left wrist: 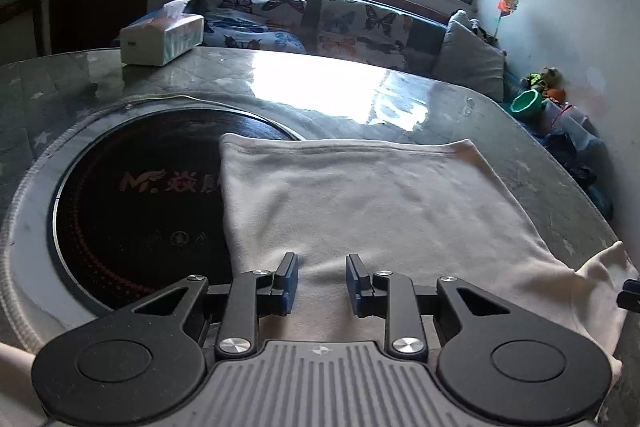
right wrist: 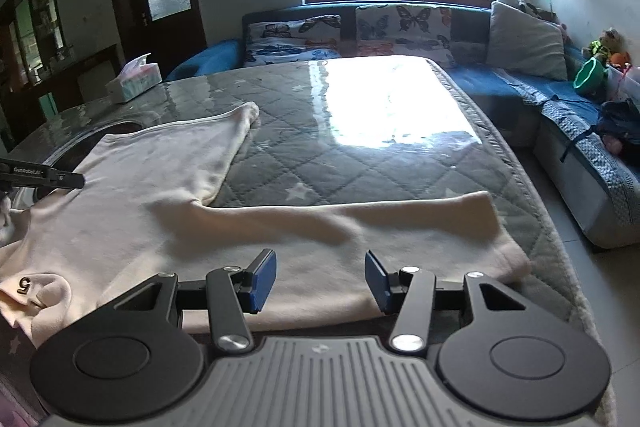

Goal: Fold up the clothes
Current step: 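Move the open right gripper to the hem of the cream shirt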

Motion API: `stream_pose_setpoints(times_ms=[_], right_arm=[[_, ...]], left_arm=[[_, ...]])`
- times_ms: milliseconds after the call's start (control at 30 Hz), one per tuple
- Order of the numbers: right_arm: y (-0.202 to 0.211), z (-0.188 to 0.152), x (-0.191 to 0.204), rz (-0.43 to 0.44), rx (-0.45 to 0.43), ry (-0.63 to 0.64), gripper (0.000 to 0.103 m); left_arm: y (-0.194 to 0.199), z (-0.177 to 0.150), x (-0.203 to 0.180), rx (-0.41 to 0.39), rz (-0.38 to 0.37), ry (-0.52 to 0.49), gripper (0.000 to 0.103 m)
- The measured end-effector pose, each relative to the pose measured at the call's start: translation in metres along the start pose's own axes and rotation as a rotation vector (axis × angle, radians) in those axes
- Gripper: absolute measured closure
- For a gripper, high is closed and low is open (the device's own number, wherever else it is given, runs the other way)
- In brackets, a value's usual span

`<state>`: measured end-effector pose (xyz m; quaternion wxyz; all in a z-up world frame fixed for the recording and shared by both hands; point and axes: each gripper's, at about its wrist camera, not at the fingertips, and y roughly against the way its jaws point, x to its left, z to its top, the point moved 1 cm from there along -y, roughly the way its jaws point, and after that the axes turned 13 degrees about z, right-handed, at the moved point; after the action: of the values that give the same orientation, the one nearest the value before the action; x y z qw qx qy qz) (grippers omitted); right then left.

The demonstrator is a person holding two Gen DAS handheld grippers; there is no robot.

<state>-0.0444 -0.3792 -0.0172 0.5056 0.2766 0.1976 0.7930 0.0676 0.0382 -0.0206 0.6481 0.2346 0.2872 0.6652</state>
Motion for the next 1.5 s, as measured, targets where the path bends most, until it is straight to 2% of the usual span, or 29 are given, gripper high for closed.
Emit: stream_pose_setpoints(times_ms=[100, 300, 533, 733, 900, 1033, 1167, 1333, 1433, 1500], right_arm=[[0.001, 0.0, -0.01, -0.02, -0.012, -0.017, 0.053], [-0.002, 0.003, -0.033, -0.071, -0.012, -0.054, 0.054], [-0.025, 0.022, -0.025, -0.071, -0.021, 0.037, 0.054], [-0.044, 0.023, -0.026, -0.135, 0.015, 0.098, 0.054], [-0.02, 0.018, -0.039, -0.177, -0.03, 0.036, 0.053], [0.004, 0.003, -0.058, -0.231, -0.051, -0.07, 0.053], [0.02, -0.01, -0.073, -0.229, -0.063, -0.166, 0.053], [0.021, -0.012, -0.078, -0.213, -0.078, -0.202, 0.056], [0.016, -0.011, -0.078, -0.212, -0.082, -0.207, 0.062], [0.014, -0.011, -0.078, -0.221, -0.088, -0.214, 0.073]], left_arm=[[0.013, -0.001, -0.008, -0.023, -0.019, -0.015, 0.067], [0.043, -0.016, -0.045, -0.053, -0.107, -0.118, 0.059], [0.061, -0.04, -0.099, -0.039, -0.252, -0.247, 0.057], [0.066, -0.064, -0.134, -0.033, -0.309, -0.394, 0.057], [0.072, -0.085, -0.147, -0.056, -0.31, -0.508, 0.054], [0.078, -0.084, -0.15, -0.074, -0.326, -0.534, 0.054], [0.084, -0.08, -0.155, -0.101, -0.345, -0.543, 0.053], [0.084, -0.077, -0.168, -0.115, -0.377, -0.553, 0.05], [0.082, -0.08, -0.173, -0.111, -0.378, -0.561, 0.049], [0.082, -0.081, -0.175, -0.111, -0.377, -0.566, 0.049]])
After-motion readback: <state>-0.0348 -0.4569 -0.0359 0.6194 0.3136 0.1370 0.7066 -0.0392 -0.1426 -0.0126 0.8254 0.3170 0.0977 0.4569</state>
